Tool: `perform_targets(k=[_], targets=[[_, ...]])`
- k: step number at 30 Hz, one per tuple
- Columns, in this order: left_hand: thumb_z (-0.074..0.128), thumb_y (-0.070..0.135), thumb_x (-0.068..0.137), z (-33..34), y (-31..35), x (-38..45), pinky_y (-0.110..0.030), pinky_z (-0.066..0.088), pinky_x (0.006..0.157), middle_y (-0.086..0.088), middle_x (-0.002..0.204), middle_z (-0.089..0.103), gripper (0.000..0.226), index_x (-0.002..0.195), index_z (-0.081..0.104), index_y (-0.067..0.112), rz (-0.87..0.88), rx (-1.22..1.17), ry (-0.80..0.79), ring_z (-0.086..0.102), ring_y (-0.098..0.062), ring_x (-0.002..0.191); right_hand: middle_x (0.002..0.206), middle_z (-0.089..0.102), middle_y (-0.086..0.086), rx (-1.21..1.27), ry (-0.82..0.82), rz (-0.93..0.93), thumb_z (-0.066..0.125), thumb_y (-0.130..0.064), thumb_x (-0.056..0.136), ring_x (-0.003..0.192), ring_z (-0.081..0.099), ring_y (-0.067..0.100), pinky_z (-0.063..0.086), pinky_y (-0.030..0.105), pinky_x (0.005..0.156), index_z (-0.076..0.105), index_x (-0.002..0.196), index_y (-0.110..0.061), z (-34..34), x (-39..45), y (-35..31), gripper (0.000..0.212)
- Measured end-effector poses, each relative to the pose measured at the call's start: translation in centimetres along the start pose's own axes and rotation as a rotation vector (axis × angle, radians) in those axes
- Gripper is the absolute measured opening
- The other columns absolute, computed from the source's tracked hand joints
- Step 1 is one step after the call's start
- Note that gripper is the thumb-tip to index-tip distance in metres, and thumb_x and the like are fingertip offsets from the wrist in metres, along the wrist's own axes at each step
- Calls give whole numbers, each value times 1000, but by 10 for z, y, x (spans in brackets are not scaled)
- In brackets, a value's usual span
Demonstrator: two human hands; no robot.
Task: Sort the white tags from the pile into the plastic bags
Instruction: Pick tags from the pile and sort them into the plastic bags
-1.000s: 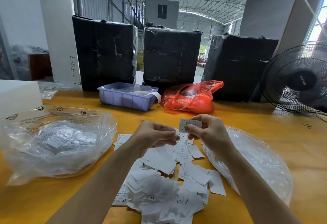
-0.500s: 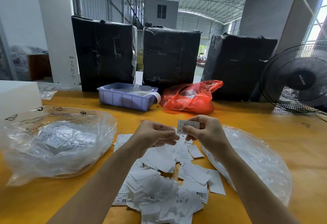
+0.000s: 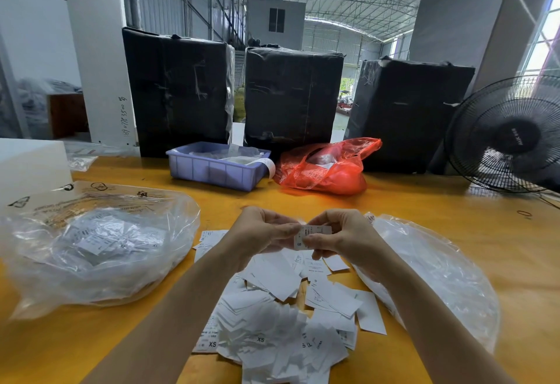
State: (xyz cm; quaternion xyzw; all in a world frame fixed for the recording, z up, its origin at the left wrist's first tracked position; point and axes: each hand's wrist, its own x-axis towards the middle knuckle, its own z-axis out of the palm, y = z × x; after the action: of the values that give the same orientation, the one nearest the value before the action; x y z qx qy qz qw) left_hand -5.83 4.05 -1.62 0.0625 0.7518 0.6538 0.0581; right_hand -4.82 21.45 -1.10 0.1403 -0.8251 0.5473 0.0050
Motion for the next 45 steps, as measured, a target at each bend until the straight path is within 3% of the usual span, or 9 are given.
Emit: perform_targets(k=[6,12,17,20,28,32,36,41,45], targets=[[73,18,80,4,-3,2,-19,52,60,1,77,74,6,84,71,14,17,-3,14,70,-7,67,90,65,18,10,3,12,77,-4,73,59,68,18,56,23,57,58,102,-8,2,0,0,35],[72,18,79,8,-5,4,-26,51,67,-3,76,74,14,90,69,9,7,-159,81,72,-15,69,86,67,14,-4,286,-119,68,-7,84,59,69,18,55,22,55,63,105,-1,4,5,7,22],[71,22,82,16,-9,5,-26,57,66,-9,80,69,23,94,72,2,25,-174,134,67,-19,78,79,66,6,-125,213,-153,69,-17,84,52,66,11,50,17,49,66,108,-6,16,4,10,26],[71,23,83,18,-11,5,-31,58,72,-13,84,68,25,93,70,0,13,-295,192,68,-29,86,85,67,8,-113,325,-155,67,-19,87,57,66,12,50,16,51,65,110,-5,17,6,11,27],[75,30,77,22,-8,4,-27,47,62,-8,81,63,35,103,69,6,-162,-539,346,56,-19,80,93,73,5,-139,210,-217,76,-18,77,78,69,17,58,33,74,72,104,-8,35,-1,5,28],[77,33,76,26,-9,3,-26,46,61,-6,77,63,33,97,72,8,-184,-565,324,57,-18,77,83,71,7,45,295,-145,76,-11,76,75,67,17,57,28,70,70,91,-8,34,1,7,16],[77,32,75,22,-8,2,-26,46,62,-8,82,65,32,97,72,10,-179,-484,202,60,-20,80,67,68,11,214,274,-81,68,1,82,58,62,14,51,22,58,70,79,-5,30,0,7,6],[76,24,78,4,-2,0,-20,43,56,5,77,63,11,82,68,17,-83,-15,127,59,-12,75,70,69,12,143,266,-73,66,2,83,54,63,9,52,20,57,68,82,-6,26,1,4,8],[72,26,83,-51,7,-3,-16,45,48,5,66,66,12,80,69,15,60,273,391,62,-8,60,79,71,9,-37,224,-7,64,-4,86,60,67,13,52,21,53,65,90,-10,9,3,2,8]])
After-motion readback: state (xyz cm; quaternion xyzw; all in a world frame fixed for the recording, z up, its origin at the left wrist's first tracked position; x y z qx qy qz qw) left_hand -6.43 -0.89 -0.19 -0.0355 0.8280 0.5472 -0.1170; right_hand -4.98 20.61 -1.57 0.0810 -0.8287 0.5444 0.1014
